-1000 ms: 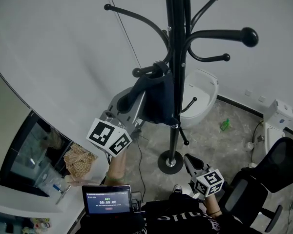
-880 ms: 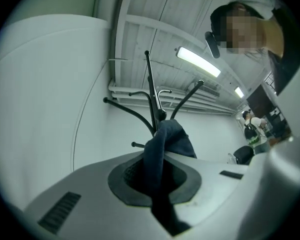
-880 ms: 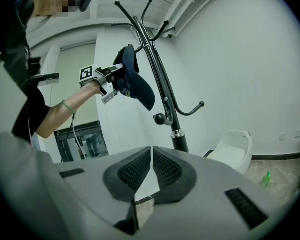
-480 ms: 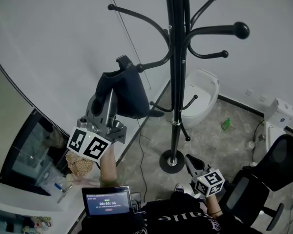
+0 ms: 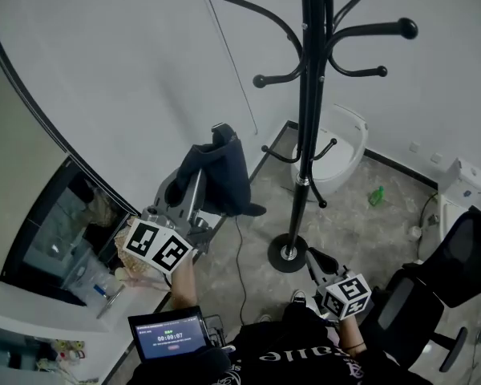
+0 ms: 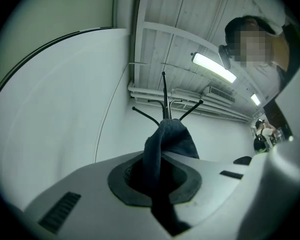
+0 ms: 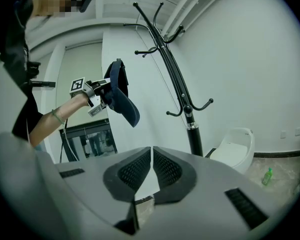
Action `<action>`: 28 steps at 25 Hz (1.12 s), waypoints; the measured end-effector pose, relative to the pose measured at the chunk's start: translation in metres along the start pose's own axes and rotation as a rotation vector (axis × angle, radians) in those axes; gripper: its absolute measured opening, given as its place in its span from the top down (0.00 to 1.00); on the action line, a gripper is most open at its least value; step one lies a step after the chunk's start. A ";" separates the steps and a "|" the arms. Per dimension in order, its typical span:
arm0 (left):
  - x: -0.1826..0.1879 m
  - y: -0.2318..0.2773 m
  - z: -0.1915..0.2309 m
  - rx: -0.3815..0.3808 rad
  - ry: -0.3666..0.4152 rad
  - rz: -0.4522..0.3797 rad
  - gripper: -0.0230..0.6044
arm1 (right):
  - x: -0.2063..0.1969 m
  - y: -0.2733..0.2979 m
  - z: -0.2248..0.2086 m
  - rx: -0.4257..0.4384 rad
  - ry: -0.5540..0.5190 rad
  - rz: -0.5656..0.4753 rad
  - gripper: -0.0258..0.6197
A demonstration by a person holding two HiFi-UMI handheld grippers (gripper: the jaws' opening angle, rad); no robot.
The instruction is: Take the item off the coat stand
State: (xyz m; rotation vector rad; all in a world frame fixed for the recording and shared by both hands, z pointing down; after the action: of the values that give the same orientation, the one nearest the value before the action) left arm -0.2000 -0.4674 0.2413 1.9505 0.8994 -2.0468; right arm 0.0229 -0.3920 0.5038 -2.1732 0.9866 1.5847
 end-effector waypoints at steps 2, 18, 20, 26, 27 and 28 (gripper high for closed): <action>-0.015 -0.018 -0.004 0.001 -0.030 0.037 0.94 | -0.007 -0.006 0.012 -0.008 0.005 0.009 0.93; -0.133 -0.160 -0.086 -0.055 -0.206 0.211 0.94 | -0.075 -0.080 0.094 -0.060 0.001 0.045 0.93; -0.138 -0.172 -0.101 -0.067 -0.210 0.223 0.94 | -0.074 -0.087 0.102 -0.048 0.012 0.044 0.93; -0.153 -0.210 -0.158 -0.065 -0.250 0.293 0.94 | -0.080 -0.122 0.110 -0.026 -0.010 0.028 0.93; -0.155 -0.216 -0.170 -0.060 -0.256 0.305 0.94 | -0.081 -0.133 0.110 -0.025 -0.013 0.031 0.93; -0.156 -0.221 -0.180 -0.054 -0.261 0.315 0.94 | -0.082 -0.143 0.110 -0.024 -0.012 0.034 0.93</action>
State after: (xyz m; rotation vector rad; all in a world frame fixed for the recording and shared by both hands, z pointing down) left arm -0.1412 -0.2375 0.4642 1.6254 0.5451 -2.0043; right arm 0.0244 -0.1939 0.5159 -2.1708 1.0108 1.6314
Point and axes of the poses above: the fingertips, and each gripper's own axes: y forward along the fingers, z to its left, x out of its top, the point moved 1 cm from there along -y, backward along the fingers, and after that the axes turned 6 degrees about y, right-handed, at the moved point
